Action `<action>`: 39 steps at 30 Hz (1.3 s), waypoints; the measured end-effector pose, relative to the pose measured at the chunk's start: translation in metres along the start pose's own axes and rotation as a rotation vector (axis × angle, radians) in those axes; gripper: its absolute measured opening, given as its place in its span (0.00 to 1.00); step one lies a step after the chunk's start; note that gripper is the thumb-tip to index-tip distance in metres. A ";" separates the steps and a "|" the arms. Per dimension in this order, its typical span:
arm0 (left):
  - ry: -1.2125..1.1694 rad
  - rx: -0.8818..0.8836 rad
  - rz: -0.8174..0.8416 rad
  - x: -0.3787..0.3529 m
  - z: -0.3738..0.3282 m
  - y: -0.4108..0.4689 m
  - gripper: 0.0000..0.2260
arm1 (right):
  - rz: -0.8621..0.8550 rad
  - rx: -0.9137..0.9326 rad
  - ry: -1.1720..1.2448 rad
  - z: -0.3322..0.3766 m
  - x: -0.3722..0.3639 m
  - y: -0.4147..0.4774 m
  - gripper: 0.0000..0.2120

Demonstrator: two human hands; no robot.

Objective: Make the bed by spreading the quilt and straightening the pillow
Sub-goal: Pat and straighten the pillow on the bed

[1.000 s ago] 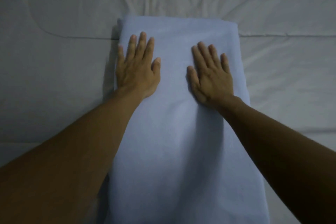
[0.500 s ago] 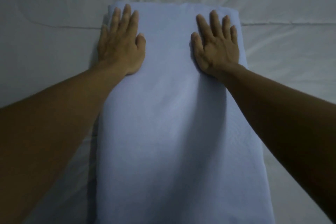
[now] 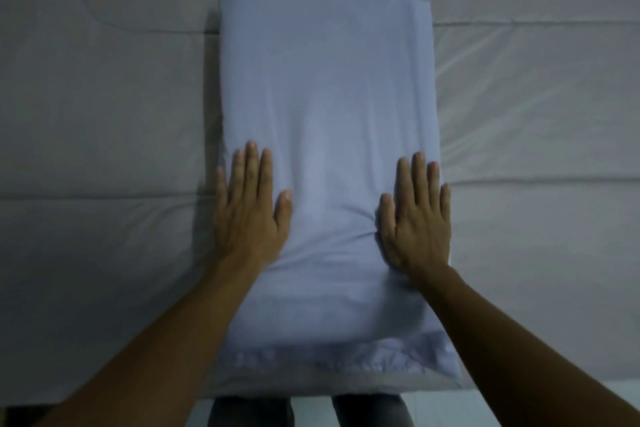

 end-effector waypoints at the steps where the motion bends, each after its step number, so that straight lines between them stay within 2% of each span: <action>1: 0.007 -0.007 0.013 -0.003 -0.002 -0.017 0.30 | 0.007 0.011 0.007 -0.005 -0.001 -0.013 0.31; 5: 0.015 -0.006 0.073 -0.009 0.001 -0.062 0.31 | 0.016 0.066 0.099 -0.025 0.003 -0.054 0.31; 8: -0.048 0.052 0.072 -0.006 0.011 -0.075 0.33 | 0.068 -0.151 0.202 -0.058 0.009 -0.080 0.30; 10: -0.235 0.173 0.026 -0.001 0.020 -0.071 0.32 | 0.048 -0.242 0.253 -0.076 0.012 -0.086 0.28; 12: -0.464 0.311 -0.058 0.007 0.030 -0.057 0.33 | -0.087 -0.301 0.380 -0.085 0.024 -0.072 0.27; 15: -0.606 0.417 -0.101 0.014 0.031 -0.021 0.32 | -0.165 -0.308 0.578 -0.071 0.032 -0.023 0.24; 17: -0.684 0.531 -0.059 0.010 0.033 0.004 0.33 | -0.069 -0.339 0.712 -0.053 0.027 0.014 0.26; 20: -0.829 0.730 -0.004 -0.002 0.051 0.024 0.35 | 0.084 -0.439 0.787 -0.048 0.011 0.054 0.29; 23: -0.949 0.824 0.070 -0.017 0.063 0.026 0.36 | 0.195 -0.570 0.861 -0.058 -0.005 0.065 0.29; 27: -1.208 0.889 0.184 -0.029 0.065 0.027 0.39 | 0.321 -0.629 1.005 -0.057 -0.013 0.066 0.17; 31: -1.471 0.800 0.398 -0.014 0.047 0.024 0.24 | 0.372 -0.605 1.084 -0.046 0.006 0.059 0.20; 33: -1.481 0.779 0.465 -0.002 0.045 0.010 0.24 | 0.314 -0.570 1.105 -0.038 0.021 0.046 0.16; 36: -1.467 0.810 0.473 0.018 0.054 -0.022 0.30 | 0.187 -0.547 1.122 -0.023 0.043 0.018 0.15; 39: -1.444 0.854 0.372 0.050 0.083 -0.060 0.35 | 0.130 -0.532 1.117 0.009 0.063 -0.012 0.17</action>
Point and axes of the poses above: each hand's wrist, its own y-axis towards the middle knuckle, its own x-axis out of the back of the hand, z = x × y, the point moved 9 cm from there along y, towards the middle knuckle, and after that the axes turned 1 degree about -y, right-handed, at the moved point
